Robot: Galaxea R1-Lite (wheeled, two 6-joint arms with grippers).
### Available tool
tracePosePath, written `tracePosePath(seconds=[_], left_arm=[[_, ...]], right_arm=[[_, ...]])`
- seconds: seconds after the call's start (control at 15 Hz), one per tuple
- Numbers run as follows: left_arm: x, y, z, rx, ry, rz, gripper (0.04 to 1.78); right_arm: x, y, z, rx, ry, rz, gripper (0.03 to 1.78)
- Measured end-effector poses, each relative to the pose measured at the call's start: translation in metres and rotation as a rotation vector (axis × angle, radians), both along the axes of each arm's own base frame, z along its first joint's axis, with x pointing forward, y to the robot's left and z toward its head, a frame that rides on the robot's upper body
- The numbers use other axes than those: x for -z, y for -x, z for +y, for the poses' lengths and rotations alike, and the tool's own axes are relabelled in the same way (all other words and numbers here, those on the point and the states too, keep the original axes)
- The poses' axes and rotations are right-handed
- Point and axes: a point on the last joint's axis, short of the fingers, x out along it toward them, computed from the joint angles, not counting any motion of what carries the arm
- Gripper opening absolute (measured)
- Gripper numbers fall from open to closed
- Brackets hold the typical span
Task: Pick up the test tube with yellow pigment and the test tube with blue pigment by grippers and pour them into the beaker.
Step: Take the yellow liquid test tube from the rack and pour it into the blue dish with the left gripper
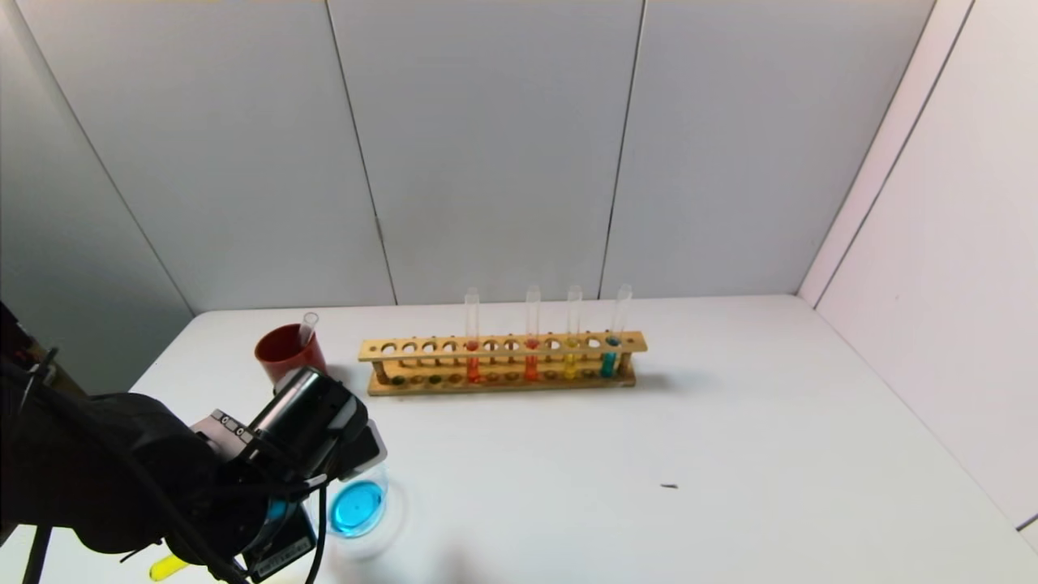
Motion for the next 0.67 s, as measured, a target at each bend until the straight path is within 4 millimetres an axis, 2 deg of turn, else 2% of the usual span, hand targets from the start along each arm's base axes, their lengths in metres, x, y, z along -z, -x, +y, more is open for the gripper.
tracePosePath(seconds=[0.67], left_arm=[[-0.0002, 0.0025, -0.004, 0.015, -0.165, 0.184, 0.31]], right_arm=[[0.0, 0.0, 0.0, 0.0, 0.0, 0.0, 1.7]])
